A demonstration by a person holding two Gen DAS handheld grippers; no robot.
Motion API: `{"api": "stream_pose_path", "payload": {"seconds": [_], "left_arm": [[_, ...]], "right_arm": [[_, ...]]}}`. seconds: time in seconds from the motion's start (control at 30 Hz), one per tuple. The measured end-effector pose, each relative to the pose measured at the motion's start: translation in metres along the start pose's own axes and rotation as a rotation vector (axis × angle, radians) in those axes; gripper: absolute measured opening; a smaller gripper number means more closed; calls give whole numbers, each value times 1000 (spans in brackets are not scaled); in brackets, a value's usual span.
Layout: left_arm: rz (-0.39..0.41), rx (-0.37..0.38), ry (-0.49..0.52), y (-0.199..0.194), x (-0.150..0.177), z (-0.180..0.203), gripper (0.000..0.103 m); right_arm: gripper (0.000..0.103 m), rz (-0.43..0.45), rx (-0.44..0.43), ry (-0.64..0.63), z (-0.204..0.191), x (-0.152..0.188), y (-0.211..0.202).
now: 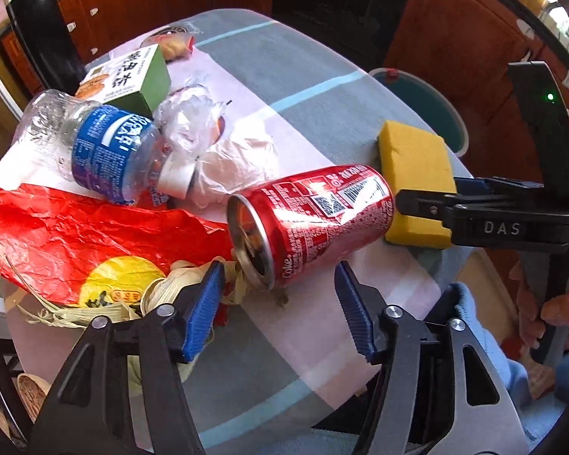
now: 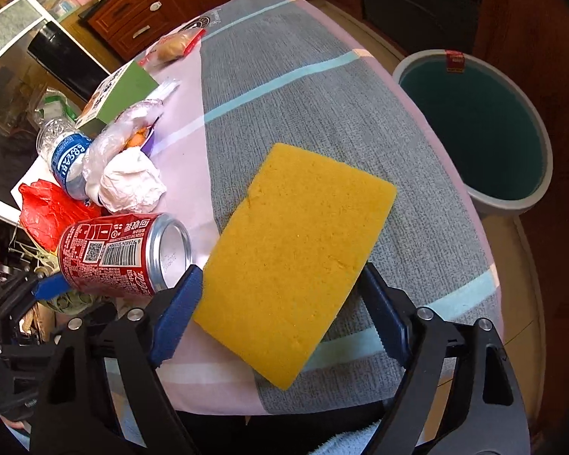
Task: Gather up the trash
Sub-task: 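Grasp the yellow sponge with the right tool while the left tool approaches the red can, then grasp the red Coca-Cola can with the left tool while the right tool lifts the sponge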
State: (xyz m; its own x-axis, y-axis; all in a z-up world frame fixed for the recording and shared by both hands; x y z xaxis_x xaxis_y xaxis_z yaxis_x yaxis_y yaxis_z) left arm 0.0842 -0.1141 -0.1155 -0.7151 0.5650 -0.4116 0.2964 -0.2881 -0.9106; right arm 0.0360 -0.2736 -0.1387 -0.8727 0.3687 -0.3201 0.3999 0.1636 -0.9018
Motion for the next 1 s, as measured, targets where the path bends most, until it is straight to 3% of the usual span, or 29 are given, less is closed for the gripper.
{"api": "stream_pose_path", "payload": {"seconds": [0.1, 0.27, 0.4, 0.53, 0.63, 0.87, 1.0], "left_arm": [[11, -44, 51, -6, -8, -1, 71], [39, -102, 214, -2, -25, 16, 95], [14, -135, 328, 17, -29, 36, 95], [11, -137, 324, 27, -31, 48, 95], [4, -119, 313, 25, -31, 57, 89], [-23, -96, 294, 29, -30, 76, 89], [-37, -131, 365, 35, -33, 80, 89]], "right_arm": [[78, -13, -7, -11, 14, 5, -6], [78, -33, -18, -74, 26, 15, -14], [78, -33, -22, -81, 31, 18, -17], [78, -28, -48, -53, 38, 19, -18], [78, -24, -65, -49, 42, 18, -18], [78, 1, -58, -66, 47, 13, -23], [78, 6, -50, -77, 52, 14, -28]]}}
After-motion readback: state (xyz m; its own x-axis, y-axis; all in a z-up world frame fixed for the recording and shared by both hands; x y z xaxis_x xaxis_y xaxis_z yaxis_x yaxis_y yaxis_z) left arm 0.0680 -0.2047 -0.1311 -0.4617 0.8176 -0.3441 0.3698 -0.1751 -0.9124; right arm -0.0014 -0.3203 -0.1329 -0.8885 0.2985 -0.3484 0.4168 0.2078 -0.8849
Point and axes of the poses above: each gripper's, at about its wrist camera, not at the fingertips, and y roughly the way its jaws point, z to its right, x to its underside, the point moved 6 cm from there along y, roughly the way its jaws point, and after that the axes turned 1 degree about y, right-handed, at the moved point
